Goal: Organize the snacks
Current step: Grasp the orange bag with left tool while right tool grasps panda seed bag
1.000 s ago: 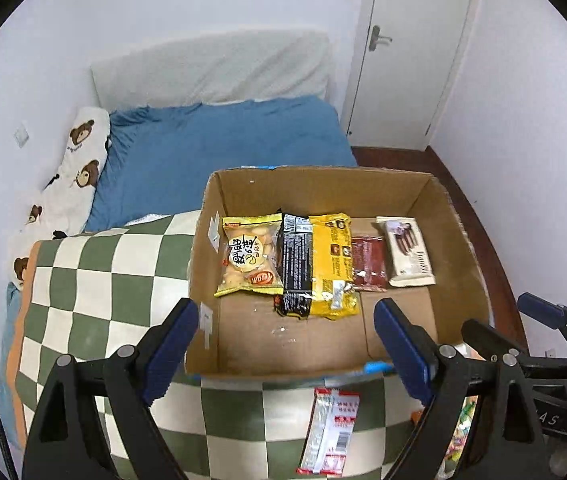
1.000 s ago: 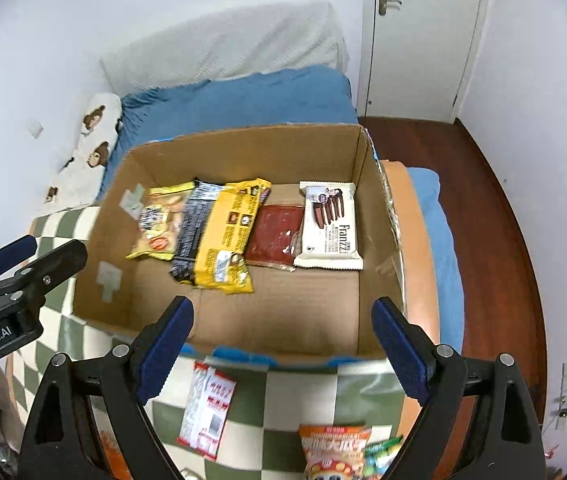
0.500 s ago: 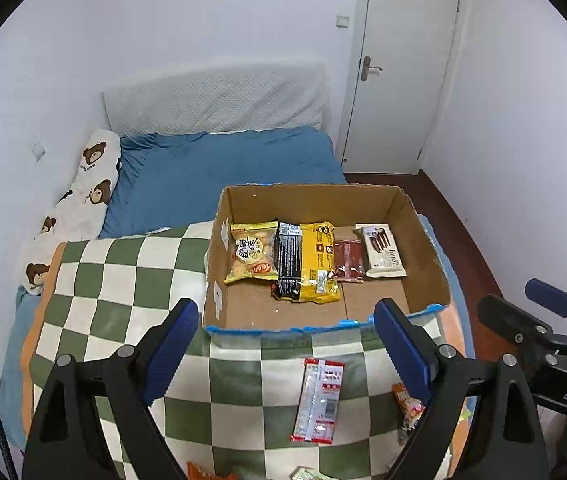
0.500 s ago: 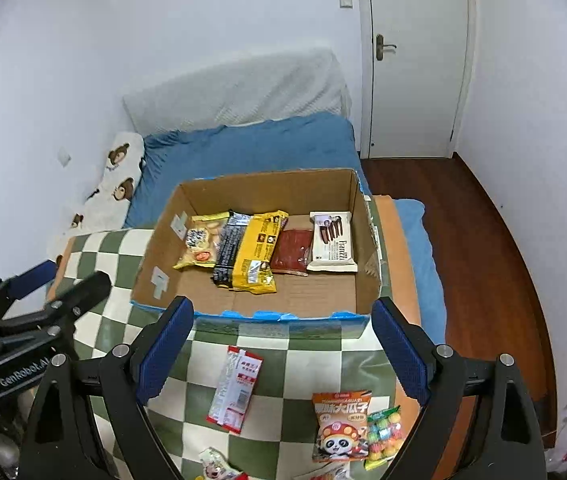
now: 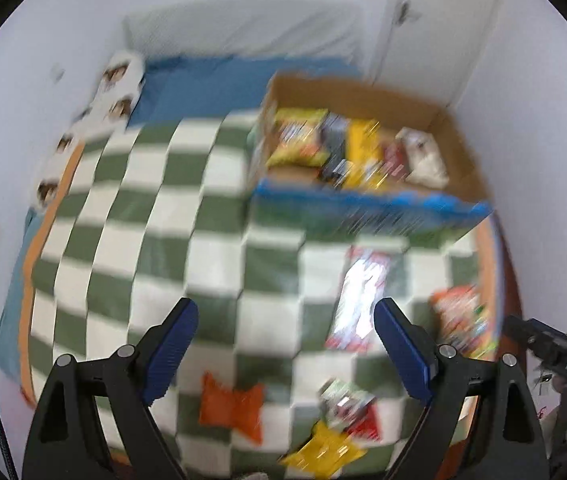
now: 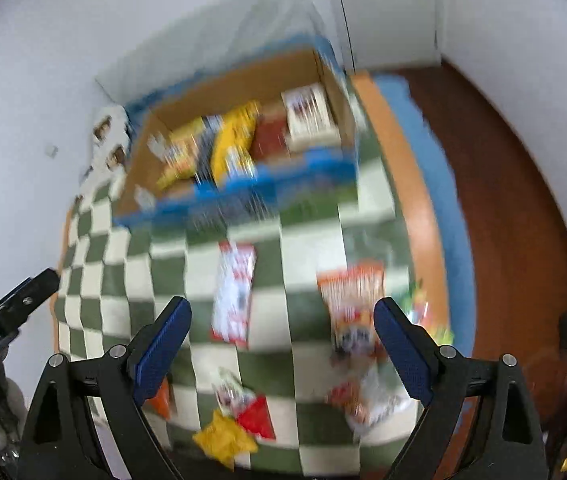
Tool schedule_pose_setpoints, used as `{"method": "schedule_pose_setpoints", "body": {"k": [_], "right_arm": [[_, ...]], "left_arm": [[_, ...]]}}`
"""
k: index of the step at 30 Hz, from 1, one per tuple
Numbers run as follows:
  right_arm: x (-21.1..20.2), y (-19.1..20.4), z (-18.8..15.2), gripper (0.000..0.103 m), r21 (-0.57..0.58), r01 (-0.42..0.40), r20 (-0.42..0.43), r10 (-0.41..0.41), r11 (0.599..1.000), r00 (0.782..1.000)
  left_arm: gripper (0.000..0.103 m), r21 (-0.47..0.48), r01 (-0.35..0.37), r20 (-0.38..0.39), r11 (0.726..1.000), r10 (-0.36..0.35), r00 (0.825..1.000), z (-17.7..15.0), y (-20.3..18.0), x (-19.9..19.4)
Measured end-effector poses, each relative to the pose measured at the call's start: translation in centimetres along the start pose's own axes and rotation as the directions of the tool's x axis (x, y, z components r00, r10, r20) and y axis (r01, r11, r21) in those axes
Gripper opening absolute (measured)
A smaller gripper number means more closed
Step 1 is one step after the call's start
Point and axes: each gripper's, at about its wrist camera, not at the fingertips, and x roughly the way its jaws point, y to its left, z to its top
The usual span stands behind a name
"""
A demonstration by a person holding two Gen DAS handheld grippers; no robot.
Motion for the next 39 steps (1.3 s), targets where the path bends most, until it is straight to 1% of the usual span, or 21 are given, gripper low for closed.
{"method": "schedule_pose_setpoints", "body": {"k": [2,4,5,8,9,11,13,14,16,17,18,19,20,24,28,32,35,36,37,38,39], "right_arm": [[2.0,-0.7,-1.4,0.095,0.024,0.000,-0.056,0.002,1.000,0.998],[4.0,-1.5,-2.8,0.095,0.044,0.010,-0.107,-0.005,0.999,0.994],[4.9,-1.8,-3.3,0.095,0.050,0.017,-0.127,-0.010,0.999,0.992],[6.6,-2.3,-3.7,0.095,0.053,0.033,-0.156,-0.024,0.998,0.987],[6.9,-2.3,-3.8,0.095,0.050,0.038,-0.162,-0.030,0.998,0.986],[7.5,-2.2,-3.8,0.095,0.044,0.045,-0.168,-0.037,0.998,0.985],[8.0,-1.9,-3.5,0.095,0.030,0.054,-0.174,-0.048,0.998,0.984],[8.2,-1.8,-3.3,0.095,0.025,0.054,-0.179,-0.049,0.998,0.983],[8.7,-1.6,-3.1,0.095,0.018,0.061,-0.184,-0.056,0.998,0.981],[8.8,-1.6,-2.9,0.095,0.015,0.067,-0.184,-0.063,0.998,0.981],[9.0,-1.5,-2.7,0.095,0.013,0.074,-0.182,-0.071,0.997,0.981],[9.1,-1.6,-2.5,0.095,0.013,0.079,-0.180,-0.076,0.997,0.981],[9.2,-1.8,-2.3,0.095,0.018,0.086,-0.179,-0.082,0.996,0.980],[9.4,-2.8,-1.3,0.095,0.023,0.112,-0.174,-0.106,0.993,0.979],[9.7,-4.3,0.4,0.095,0.027,0.151,-0.161,-0.145,0.988,0.976],[12.0,-5.3,2.4,0.095,-0.007,0.182,-0.192,-0.180,0.983,0.965],[14.4,-5.5,3.1,0.095,-0.043,0.190,-0.241,-0.195,0.981,0.951],[15.5,-5.6,3.1,0.095,-0.047,0.193,-0.272,-0.198,0.980,0.942],[16.1,-5.5,3.0,0.095,-0.060,0.209,-0.283,-0.217,0.976,0.934],[16.7,-5.1,2.8,0.095,-0.090,0.231,-0.288,-0.248,0.969,0.925],[16.9,-4.7,2.7,0.092,-0.103,0.232,-0.288,-0.252,0.967,0.924]], "left_arm": [[0.090,-0.028,-0.028,-0.098,0.999,0.025,0.995,-2.0,1.7,2.3],[0.090,-0.045,-0.049,-0.166,0.998,0.041,0.985,-3.8,3.1,4.0],[0.090,-0.050,-0.066,-0.211,0.997,0.054,0.976,-4.9,3.9,5.3],[0.090,-0.077,-0.082,-0.318,0.994,0.054,0.947,-7.5,5.4,8.0],[0.090,-0.090,-0.084,-0.361,0.992,0.046,0.931,-8.4,6.0,9.1],[0.090,-0.111,-0.096,-0.400,0.989,0.044,0.915,-9.8,6.8,10.5],[0.090,-0.109,-0.099,-0.438,0.989,0.042,0.898,-11.0,7.0,12.2],[0.090,-0.112,-0.090,-0.456,0.990,0.029,0.890,-11.5,7.0,13.1],[0.090,-0.120,-0.066,-0.477,0.991,0.001,0.879,-12.1,6.9,14.6],[0.090,-0.126,-0.055,-0.481,0.990,-0.012,0.877,-12.2,6.8,15.3],[0.088,-0.135,-0.036,-0.474,0.990,-0.032,0.880,-12.2,6.8,15.7],[0.071,-0.146,-0.024,-0.456,0.989,-0.046,0.889,-12.2,6.7,16.0],[0.068,-0.142,-0.038,-0.445,0.989,-0.029,0.895,-12.1,6.6,16.3],[0.065,-0.118,-0.023,-0.413,0.993,-0.028,0.910,-11.1,5.2,16.4],[0.064,-0.092,0.001,-0.371,0.996,-0.035,0.928,-8.8,2.7,16.3],[0.064,-0.073,0.023,-0.335,0.997,-0.047,0.941,-6.3,0.1,16.4],[0.065,-0.051,0.026,-0.330,0.998,-0.041,0.943,-4.8,-1.5,17.1],[0.065,-0.043,0.027,-0.335,0.999,-0.040,0.941,-4.7,-1.8,17.5],[0.067,-0.041,0.029,-0.343,0.999,-0.042,0.938,-4.7,-2.1,17.7],[0.067,-0.038,0.033,-0.355,0.999,-0.045,0.934,-4.7,-2.2,18.1],[0.068,-0.037,0.039,-0.365,0.999,-0.050,0.930,-4.8,-2.1,18.4]]}}
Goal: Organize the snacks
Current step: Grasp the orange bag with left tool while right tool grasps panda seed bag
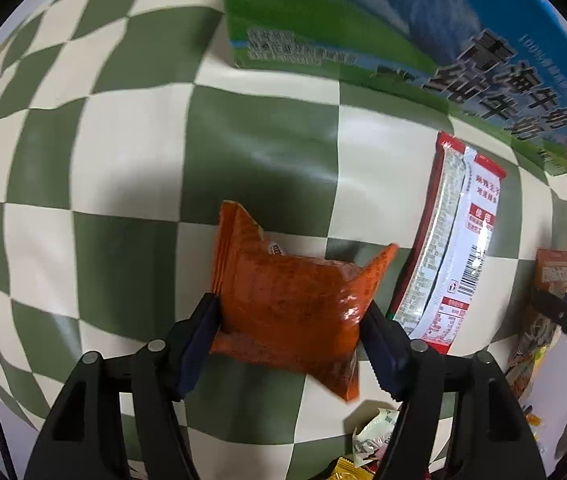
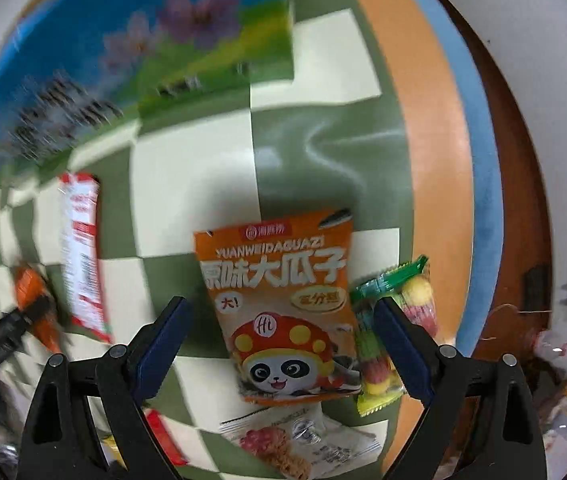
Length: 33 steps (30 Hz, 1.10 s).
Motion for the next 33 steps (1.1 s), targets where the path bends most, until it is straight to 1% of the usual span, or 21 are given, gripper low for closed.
{"method": "schedule_pose_setpoints", "body": {"k": [1,3,4,6,8,9,10,11,12,14,16,18,20,21,22,23,26,27,28,30,33], "right_arm": [[0.1,0.6,-0.1,0.083,-0.007,-0.008,-0.003,0.008,1.000,1.000],[0.2,1.6,-0.4,0.070,-0.018,-0.027,-0.007,0.027,0.999,1.000],[0.2,2.2,-0.6,0.069,-0.022,-0.051,-0.007,0.051,0.998,0.999],[0.4,3.0,-0.9,0.069,-0.036,-0.065,-0.011,0.065,0.997,0.998],[0.9,3.5,-1.1,0.070,-0.043,-0.075,-0.035,0.074,0.996,0.997],[1.6,3.4,-1.1,0.073,-0.038,-0.080,-0.068,0.077,0.996,0.995],[1.9,3.4,-1.2,0.075,-0.034,-0.080,-0.081,0.077,0.996,0.994],[2.0,3.3,-1.2,0.075,-0.036,-0.076,-0.073,0.073,0.996,0.995],[2.0,3.2,-1.3,0.075,-0.039,-0.073,-0.066,0.070,0.997,0.995],[1.9,3.2,-1.6,0.069,-0.030,-0.061,-0.038,0.060,0.998,0.998],[1.4,3.0,-1.9,0.061,-0.024,-0.064,-0.011,0.063,0.998,0.998],[0.6,2.9,-2.1,0.057,-0.013,-0.082,0.011,0.082,0.997,0.997],[-0.3,2.9,-2.2,0.056,-0.012,-0.098,0.025,0.098,0.995,0.995],[-0.8,2.9,-2.4,0.056,-0.011,-0.107,0.034,0.107,0.994,0.994],[-1.5,3.0,-2.5,0.055,-0.013,-0.119,0.043,0.119,0.993,0.992],[-2.3,3.1,-2.5,0.055,-0.014,-0.137,0.055,0.137,0.991,0.989],[-5.5,3.2,-2.2,0.055,-0.019,-0.199,0.094,0.199,0.980,0.975],[-6.8,3.5,-2.6,0.055,-0.024,-0.217,0.112,0.219,0.976,0.969],[-8.3,3.8,-2.5,0.055,-0.032,-0.237,0.132,0.239,0.971,0.962],[-11.4,4.2,-2.0,0.055,-0.052,-0.264,0.178,0.269,0.963,0.946],[-16.3,4.3,-0.2,0.055,-0.088,-0.300,0.257,0.312,0.950,0.915]], "left_arm": [[0.068,0.003,0.005,-0.005,1.000,-0.005,1.000,-0.1,0.1,0.2],[0.068,0.009,0.014,-0.029,1.000,-0.014,0.999,-0.3,0.4,0.8],[0.068,0.008,0.015,-0.035,1.000,-0.015,0.999,-0.5,0.6,1.1],[0.068,-0.003,0.029,-0.037,1.000,-0.029,0.999,-0.9,1.1,1.4],[0.068,-0.022,0.048,-0.030,0.999,-0.049,0.998,-1.2,1.4,1.3],[0.066,-0.027,0.048,-0.028,0.998,-0.049,0.998,-1.2,1.6,1.2],[0.062,-0.031,0.047,-0.022,0.998,-0.047,0.999,-1.3,1.8,1.1],[0.059,-0.033,0.046,-0.010,0.998,-0.046,0.999,-1.5,2.0,0.9],[0.055,-0.029,0.043,-0.003,0.999,-0.043,0.999,-1.4,2.9,0.6],[0.051,-0.027,0.049,0.009,0.998,-0.049,0.999,-1.3,3.5,-0.2],[0.050,-0.025,0.057,0.018,0.998,-0.057,0.998,-1.5,3.5,-1.0],[0.050,-0.023,0.069,0.028,0.997,-0.069,0.997,-1.9,3.5,-1.8],[0.049,-0.023,0.075,0.038,0.997,-0.074,0.997,-2.3,3.7,-2.6],[0.049,-0.025,0.090,0.047,0.996,-0.089,0.995,-2.6,3.7,-3.4],[0.049,-0.025,0.098,0.055,0.995,-0.096,0.994,-1.8,3.3,-4.5],[0.049,-0.023,0.110,0.068,0.994,-0.108,0.992,-2.1,3.4,-5.3],[0.049,-0.005,0.170,0.120,0.985,-0.168,0.978,-2.4,2.8,-9.1],[0.049,0.009,0.197,0.147,0.980,-0.196,0.969,-2.3,2.4,-11.0],[0.049,0.019,0.214,0.164,0.977,-0.214,0.963,-0.8,2.5,-12.1],[0.049,0.043,0.247,0.209,0.968,-0.251,0.945,0.0,2.1,-15.0],[0.049,0.084,0.286,0.256,0.955,-0.298,0.919,2.2,0.5,-18.5]]}}
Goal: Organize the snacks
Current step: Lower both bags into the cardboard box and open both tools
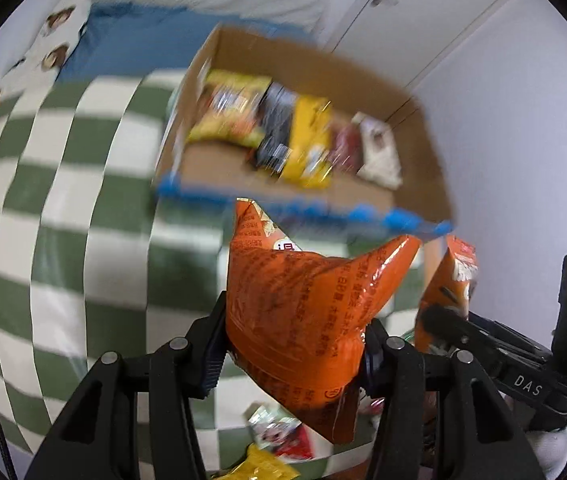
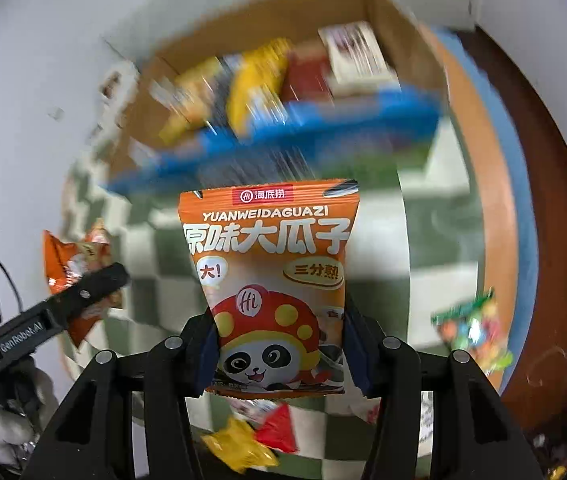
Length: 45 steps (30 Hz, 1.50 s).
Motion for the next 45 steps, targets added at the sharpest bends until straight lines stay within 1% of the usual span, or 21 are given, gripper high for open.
{"method": "schedule_pose_setpoints", "body": {"k": [2,3,4,6,8,9,11,12,14,16,22,26,27,32,35,36,37,38,39,41,45], "right_arm": [[-1.7,1.3,1.8,0.055,-0.013,-0.018,0.034,0.019,1.000,0.999],[-2.1,2.0,3.3,0.055,-0.022,-0.022,0.055,0.023,1.000,0.998],[-2.5,2.4,4.1,0.055,-0.027,-0.017,0.070,0.019,0.999,0.997],[-2.7,2.8,6.3,0.055,-0.033,0.001,0.092,0.003,0.999,0.996],[-1.8,3.1,8.7,0.055,-0.036,0.020,0.088,-0.017,0.999,0.996],[-1.5,3.2,9.0,0.055,-0.036,0.029,0.085,-0.026,0.999,0.996],[-0.4,3.0,10.7,0.055,-0.039,0.063,0.068,-0.060,0.997,0.996],[0.2,2.6,11.6,0.055,-0.034,0.075,0.061,-0.073,0.997,0.995],[1.7,2.2,13.0,0.055,-0.028,0.094,0.040,-0.093,0.995,0.995],[3.5,1.8,14.1,0.055,-0.017,0.114,0.019,-0.113,0.993,0.993],[7.9,0.9,16.1,0.055,-0.021,0.163,-0.047,-0.164,0.986,0.985],[10.0,0.1,16.5,0.055,-0.029,0.193,-0.080,-0.194,0.981,0.978],[10.6,-0.2,16.5,0.055,-0.027,0.197,-0.092,-0.198,0.980,0.976],[12.6,-1.2,15.8,0.055,-0.033,0.206,-0.133,-0.209,0.978,0.969],[14.2,-1.8,15.4,0.056,-0.033,0.204,-0.184,-0.206,0.978,0.961],[14.9,-2.1,15.3,0.059,-0.029,0.202,-0.207,-0.204,0.979,0.957],[15.2,-2.3,15.2,0.074,-0.027,0.207,-0.221,-0.207,0.978,0.953],[15.4,-2.4,15.1,0.086,-0.025,0.214,-0.227,-0.214,0.977,0.950],[15.6,-2.5,15.1,0.093,-0.023,0.193,-0.231,-0.193,0.981,0.954],[15.8,-2.4,14.9,0.093,-0.031,0.199,-0.244,-0.200,0.980,0.949],[15.5,-1.9,14.8,0.094,-0.072,0.231,-0.230,-0.242,0.970,0.943]], "left_arm": [[0.049,0.027,-0.002,0.028,1.000,0.002,1.000,2.6,-1.1,-0.4],[0.049,0.030,-0.002,0.040,1.000,0.001,0.999,4.4,-1.2,-0.1],[0.049,0.035,-0.004,0.047,0.999,0.003,0.999,6.1,-1.9,0.6],[0.049,0.042,-0.027,0.044,0.999,0.025,0.999,8.6,-2.1,1.6],[0.049,0.035,-0.044,0.020,0.998,0.044,0.999,11.6,-2.2,3.7],[0.049,0.032,-0.054,0.004,0.998,0.054,0.999,12.5,-2.1,4.3],[0.049,0.034,-0.076,-0.019,0.997,0.076,0.997,14.3,-1.7,5.7],[0.049,0.038,-0.090,-0.037,0.995,0.091,0.995,15.1,-1.5,6.6],[0.050,0.033,-0.093,-0.074,0.995,0.096,0.993,16.2,-1.0,8.5],[0.050,0.035,-0.108,-0.121,0.994,0.112,0.986,17.0,-0.6,10.7],[0.050,0.026,-0.139,-0.226,0.990,0.141,0.964,16.5,0.4,15.4],[0.050,0.012,-0.134,-0.280,0.991,0.132,0.951,15.9,1.0,17.5],[0.050,0.012,-0.142,-0.294,0.990,0.139,0.946,15.5,1.2,18.0],[0.051,-0.001,-0.166,-0.324,0.986,0.157,0.933,14.8,1.9,18.9],[0.053,-0.001,-0.179,-0.335,0.984,0.169,0.927,14.5,2.0,19.1],[0.065,0.001,-0.186,-0.340,0.983,0.175,0.924,14.4,2.1,19.2],[0.079,0.004,-0.192,-0.342,0.981,0.182,0.922,14.4,2.0,19.2],[0.081,-0.003,-0.170,-0.344,0.986,0.158,0.926,14.3,2.0,19.2],[0.086,-0.004,-0.163,-0.348,0.987,0.152,0.925,14.2,1.9,19.2],[0.088,0.009,-0.171,-0.338,0.985,0.164,0.927,14.1,1.6,19.0],[0.089,0.016,-0.178,-0.314,0.984,0.173,0.934,14.2,1.1,18.1]]}}
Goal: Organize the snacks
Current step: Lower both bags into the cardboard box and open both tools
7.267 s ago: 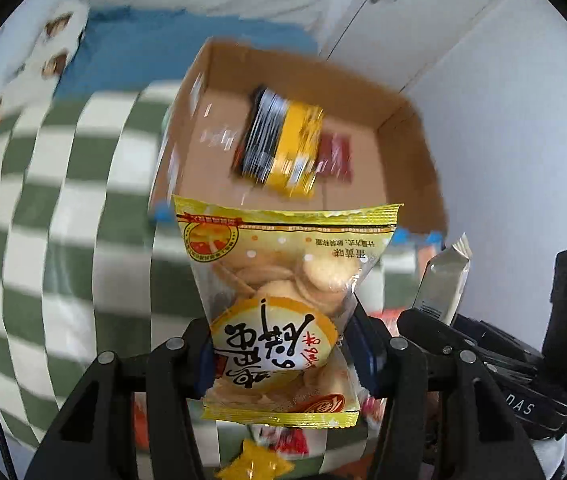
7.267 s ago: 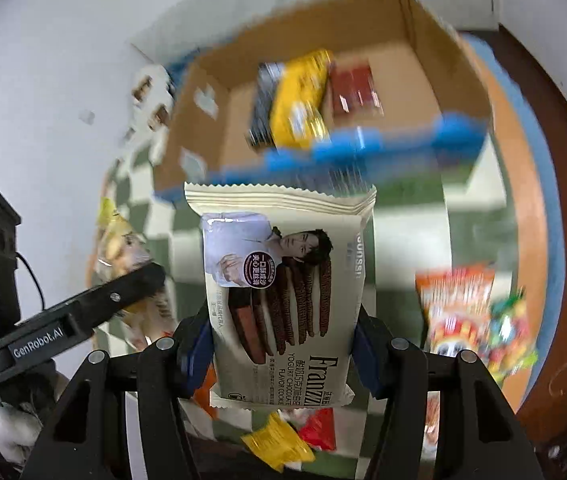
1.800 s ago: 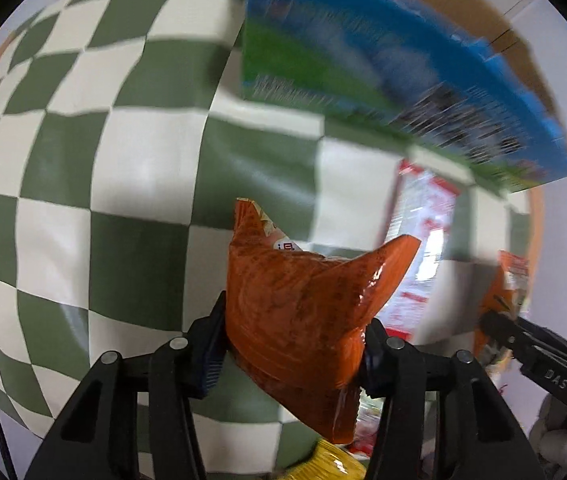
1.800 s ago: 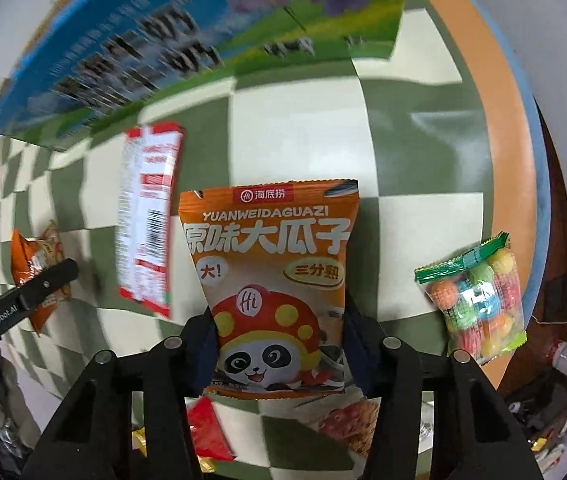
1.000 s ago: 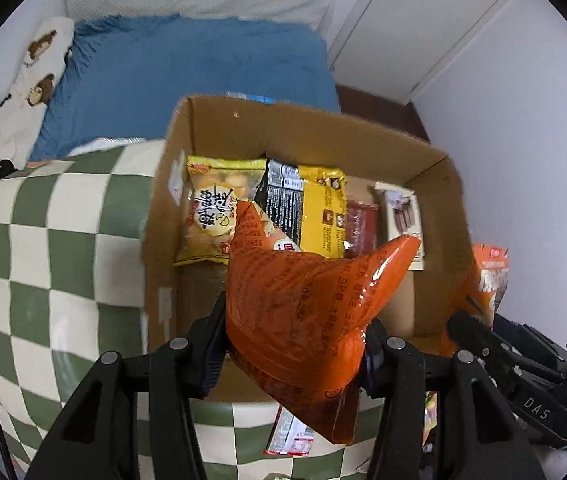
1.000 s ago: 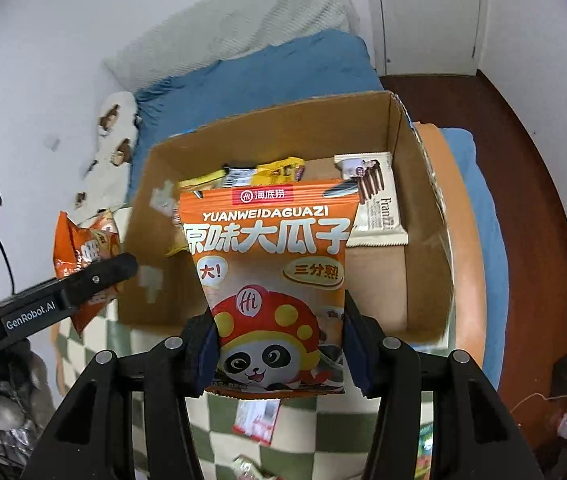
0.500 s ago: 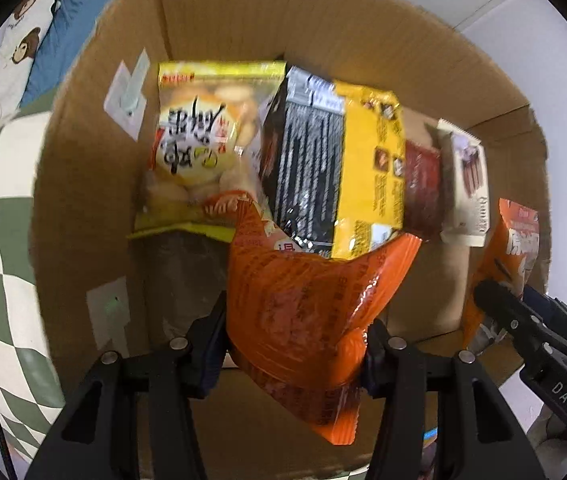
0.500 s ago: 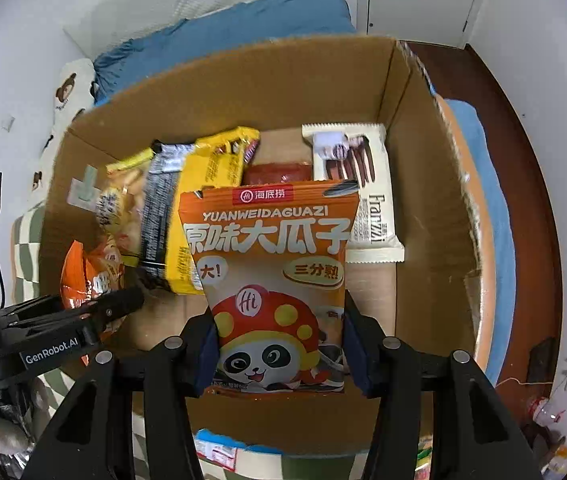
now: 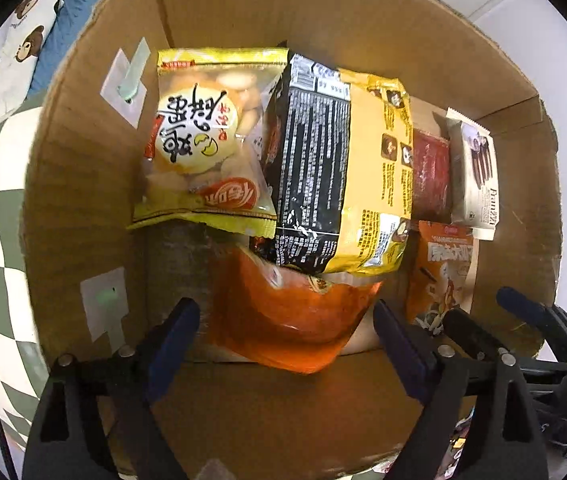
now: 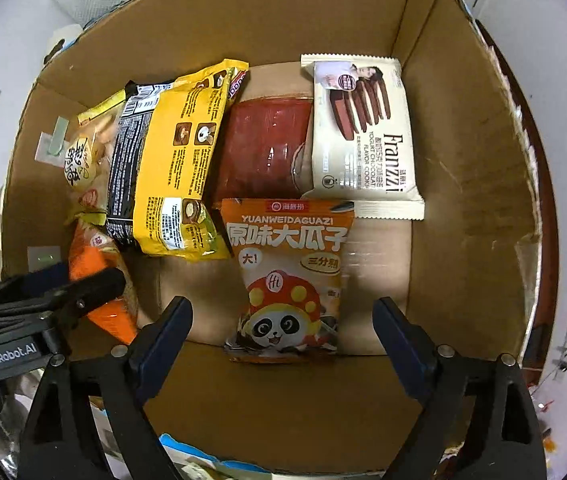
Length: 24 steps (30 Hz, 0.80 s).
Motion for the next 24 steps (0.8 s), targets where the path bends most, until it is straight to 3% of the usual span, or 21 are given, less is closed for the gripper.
{"method": "schedule_pose_setpoints", "body": {"k": [11,19,24], "right_arm": [[-3.2,0.3,-0.8,0.094,-0.026,0.045,0.090,-0.042,0.999,0.995],[-7.4,0.4,-3.0,0.094,-0.014,0.052,0.210,-0.048,0.999,0.977],[-10.2,0.8,-5.2,0.094,-0.024,0.069,0.305,-0.059,0.997,0.950]], "left_arm": [[0.089,0.051,-0.055,0.131,0.997,0.048,0.990,-0.7,-2.2,-4.8],[0.089,0.061,-0.110,0.279,0.992,0.089,0.956,-3.0,-2.0,-8.4],[0.089,0.058,-0.134,0.377,0.989,0.103,0.921,-5.5,-2.3,-10.8]]}}
